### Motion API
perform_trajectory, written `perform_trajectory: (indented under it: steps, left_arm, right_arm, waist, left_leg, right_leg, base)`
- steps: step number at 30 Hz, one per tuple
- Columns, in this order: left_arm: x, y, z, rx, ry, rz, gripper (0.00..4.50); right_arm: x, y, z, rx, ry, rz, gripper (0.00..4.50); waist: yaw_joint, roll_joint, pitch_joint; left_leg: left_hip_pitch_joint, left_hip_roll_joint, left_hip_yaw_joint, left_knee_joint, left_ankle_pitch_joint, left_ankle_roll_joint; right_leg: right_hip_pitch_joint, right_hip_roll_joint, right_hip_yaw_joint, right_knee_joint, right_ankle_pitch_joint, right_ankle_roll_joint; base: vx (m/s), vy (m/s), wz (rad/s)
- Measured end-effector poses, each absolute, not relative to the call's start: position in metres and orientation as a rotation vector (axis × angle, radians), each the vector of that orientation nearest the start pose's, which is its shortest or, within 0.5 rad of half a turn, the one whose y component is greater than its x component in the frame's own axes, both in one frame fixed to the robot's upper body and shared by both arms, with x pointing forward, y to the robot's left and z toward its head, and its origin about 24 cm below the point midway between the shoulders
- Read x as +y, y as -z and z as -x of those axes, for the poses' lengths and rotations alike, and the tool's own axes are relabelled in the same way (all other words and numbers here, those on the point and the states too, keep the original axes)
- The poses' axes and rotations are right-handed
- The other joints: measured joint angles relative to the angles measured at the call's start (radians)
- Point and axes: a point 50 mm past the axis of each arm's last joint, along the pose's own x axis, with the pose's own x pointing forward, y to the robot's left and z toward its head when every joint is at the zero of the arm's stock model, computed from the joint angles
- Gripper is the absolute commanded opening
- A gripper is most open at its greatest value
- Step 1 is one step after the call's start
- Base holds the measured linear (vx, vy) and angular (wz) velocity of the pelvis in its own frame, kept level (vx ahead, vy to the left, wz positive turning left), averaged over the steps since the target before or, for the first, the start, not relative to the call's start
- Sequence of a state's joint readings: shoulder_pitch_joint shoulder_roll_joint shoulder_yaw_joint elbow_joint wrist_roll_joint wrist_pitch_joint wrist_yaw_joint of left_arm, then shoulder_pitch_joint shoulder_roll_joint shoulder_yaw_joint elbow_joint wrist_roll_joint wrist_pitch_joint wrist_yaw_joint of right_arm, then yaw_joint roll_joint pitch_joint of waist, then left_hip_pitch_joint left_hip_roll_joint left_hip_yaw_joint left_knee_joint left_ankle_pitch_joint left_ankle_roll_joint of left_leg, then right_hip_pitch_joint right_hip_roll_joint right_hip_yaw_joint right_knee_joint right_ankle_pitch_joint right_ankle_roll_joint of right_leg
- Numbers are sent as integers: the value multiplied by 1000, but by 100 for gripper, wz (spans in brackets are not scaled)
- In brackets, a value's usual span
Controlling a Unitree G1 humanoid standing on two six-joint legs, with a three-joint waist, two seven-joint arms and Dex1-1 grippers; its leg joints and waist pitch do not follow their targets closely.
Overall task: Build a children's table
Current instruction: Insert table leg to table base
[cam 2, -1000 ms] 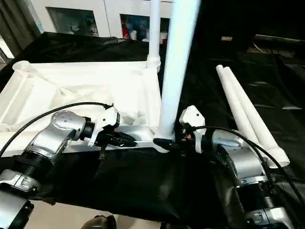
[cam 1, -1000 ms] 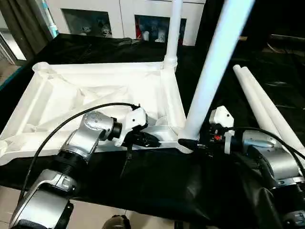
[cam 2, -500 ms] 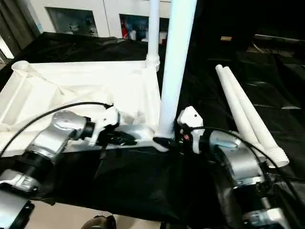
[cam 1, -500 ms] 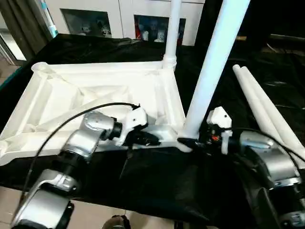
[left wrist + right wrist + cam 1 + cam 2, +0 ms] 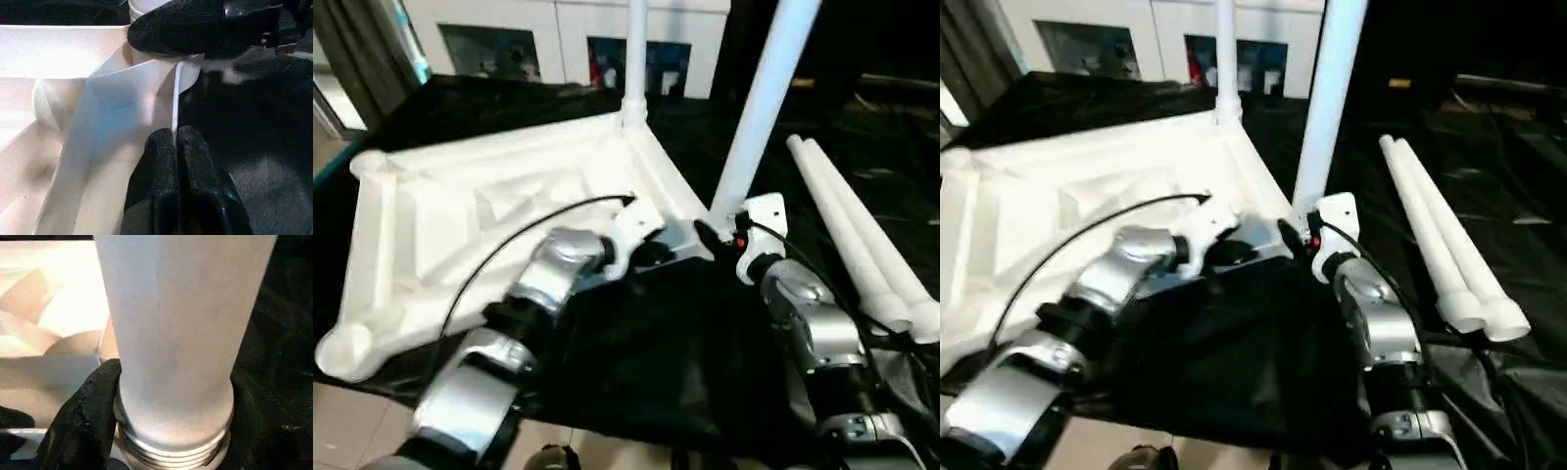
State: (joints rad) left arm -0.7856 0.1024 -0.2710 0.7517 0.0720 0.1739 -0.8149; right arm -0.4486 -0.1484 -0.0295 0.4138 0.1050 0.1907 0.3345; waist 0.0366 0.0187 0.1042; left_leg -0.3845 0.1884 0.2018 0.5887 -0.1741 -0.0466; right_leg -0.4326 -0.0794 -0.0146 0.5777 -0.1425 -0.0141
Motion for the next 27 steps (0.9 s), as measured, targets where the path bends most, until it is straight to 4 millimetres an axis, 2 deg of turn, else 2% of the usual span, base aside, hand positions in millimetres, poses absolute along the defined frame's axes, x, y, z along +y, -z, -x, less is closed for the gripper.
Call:
perform_trajectory:
  steps: [2, 3, 4, 8, 14, 15, 18, 21, 24, 27]
  left_arm:
    - [54, -73, -351, 322, 1080, -358, 0]
    - [54, -73, -351, 323, 1079, -357, 0]
    - [54, -73, -351, 323, 1078, -357, 0]
    - [55, -73, -351, 320, 1085, -361, 0]
    - [70, -75, -349, 316, 1171, -394, 0]
    - [80, -76, -345, 319, 1213, -402, 0]
    - [105, -75, -333, 337, 1347, -409, 0]
    - [116, -76, -328, 360, 1429, -432, 0]
    - [116, -76, -323, 372, 1494, -431, 0]
    - [121, -76, -321, 378, 1508, -431, 0]
  right_arm:
    - [-145, -57, -333, 166, -367, 14, 347]
    - [-145, -57, -333, 165, -368, 14, 377]
    - [-145, -57, -333, 165, -368, 14, 387]
    - [-144, -58, -332, 161, -396, 15, 391]
    - [-159, -62, -322, 179, -595, 78, 391]
    - [-168, -65, -315, 193, -681, 114, 391]
    - [-176, -72, -298, 241, -917, 174, 391]
    - [-169, -79, -292, 240, -1050, 187, 391]
    - [-169, -80, -288, 256, -1114, 203, 391]
    - [-171, -81, -287, 263, -1136, 205, 391]
  waist:
    - [-2, 0, 0]
    - [-2, 1, -1]
    - [-3, 2, -1]
    - [-3, 2, -1]
    - [-3, 2, -1]
    - [-3, 3, -1]
    - [-2, 3, -1]
    - [6, 4, 0]
    - [17, 5, 1]
    - [17, 3, 1]
  left_leg:
    - [0, 0, 0, 0, 0, 0]
    - [0, 0, 0, 0, 0, 0]
    - [0, 0, 0, 0, 0, 0]
    - [0, 1, 0, -1, 0, 0]
    - [-1, 2, 0, -3, 0, 0]
    - [-2, 2, 0, -5, 0, 0]
    - [-1, 4, 0, -8, 2, 4]
    - [-1, 5, -1, -9, 2, 4]
    - [-2, 5, 1, -7, 0, 0]
    - [-2, 4, 2, -7, 0, 0]
  right_leg:
    - [0, 0, -1, 0, 0, 0]
    - [0, 0, -1, 0, 0, 0]
    - [0, 0, -1, 0, 0, 0]
    - [-1, 0, -1, 0, 0, 0]
    - [-3, 1, -2, 0, 0, 0]
    - [-4, 1, -2, 0, 0, 1]
    - [-5, 3, -4, 0, -1, 2]
    - [-5, 3, -6, 0, -1, 2]
    - [-5, 2, -4, 0, -1, 2]
    - [-5, 2, -3, 0, -1, 2]
  base:
    - [0, 0, 0]
    - [0, 0, 0]
    - [0, 0, 0]
    - [0, 0, 0]
    - [0, 0, 0]
    - [0, 0, 0]
    - [0, 0, 0]
    - [0, 0, 0]
    - [0, 0, 0]
    - [0, 0, 0]
